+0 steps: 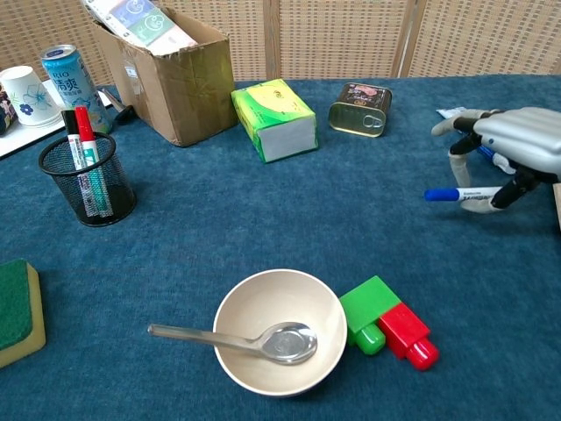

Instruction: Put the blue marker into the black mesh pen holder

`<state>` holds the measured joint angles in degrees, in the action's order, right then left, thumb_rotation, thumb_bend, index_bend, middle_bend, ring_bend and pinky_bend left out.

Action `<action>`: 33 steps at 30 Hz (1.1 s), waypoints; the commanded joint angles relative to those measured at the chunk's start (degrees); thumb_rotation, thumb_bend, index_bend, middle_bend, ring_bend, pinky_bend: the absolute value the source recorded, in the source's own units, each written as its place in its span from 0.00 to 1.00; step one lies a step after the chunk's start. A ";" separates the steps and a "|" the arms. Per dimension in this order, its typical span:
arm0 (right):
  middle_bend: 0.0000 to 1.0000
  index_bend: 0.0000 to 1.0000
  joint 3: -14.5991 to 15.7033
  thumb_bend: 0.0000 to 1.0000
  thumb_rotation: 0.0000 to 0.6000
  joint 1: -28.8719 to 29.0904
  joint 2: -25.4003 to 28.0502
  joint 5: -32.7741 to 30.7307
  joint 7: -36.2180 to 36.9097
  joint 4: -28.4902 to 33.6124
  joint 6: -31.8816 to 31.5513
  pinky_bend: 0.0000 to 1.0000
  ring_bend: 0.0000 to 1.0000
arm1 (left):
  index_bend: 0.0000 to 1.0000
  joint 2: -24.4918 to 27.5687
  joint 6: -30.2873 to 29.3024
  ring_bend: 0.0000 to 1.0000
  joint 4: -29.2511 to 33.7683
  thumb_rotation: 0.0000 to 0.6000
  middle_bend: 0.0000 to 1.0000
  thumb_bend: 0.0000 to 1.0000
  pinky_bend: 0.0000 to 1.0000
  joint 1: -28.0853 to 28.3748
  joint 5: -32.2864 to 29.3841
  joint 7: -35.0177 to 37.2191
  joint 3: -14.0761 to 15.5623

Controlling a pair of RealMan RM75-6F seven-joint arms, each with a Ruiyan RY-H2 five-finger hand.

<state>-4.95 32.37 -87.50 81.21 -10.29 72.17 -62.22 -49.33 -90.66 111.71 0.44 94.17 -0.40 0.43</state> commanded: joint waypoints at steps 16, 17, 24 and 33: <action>0.15 0.59 -2.81 0.47 1.00 -2.41 9.92 4.26 2.14 14.92 -8.78 0.14 0.02 | 0.00 0.51 12.67 0.00 -9.44 1.00 0.00 0.10 0.00 6.29 -7.43 17.80 -1.78; 0.15 0.59 -3.05 0.47 1.00 -2.44 10.20 4.01 2.04 15.18 -8.85 0.14 0.02 | 0.00 0.45 14.06 0.00 -10.74 1.00 0.00 0.10 0.00 7.04 -7.56 19.66 -1.83; 0.15 0.60 -4.09 0.46 1.00 -2.73 11.52 2.17 2.58 16.20 -8.61 0.14 0.02 | 0.00 -5.57 19.76 0.00 -21.81 1.00 0.00 0.10 0.00 11.78 -7.63 30.71 -3.21; 0.15 0.60 -4.62 0.47 1.00 -2.97 12.20 0.92 2.58 15.83 -8.35 0.14 0.02 | 0.00 -15.99 27.90 0.00 -34.96 1.00 0.00 0.10 0.00 17.60 -10.88 38.43 -5.03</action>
<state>-9.53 29.41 -75.33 82.17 -7.74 88.02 -70.60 -62.95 -65.94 78.90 15.78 84.31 36.00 -4.12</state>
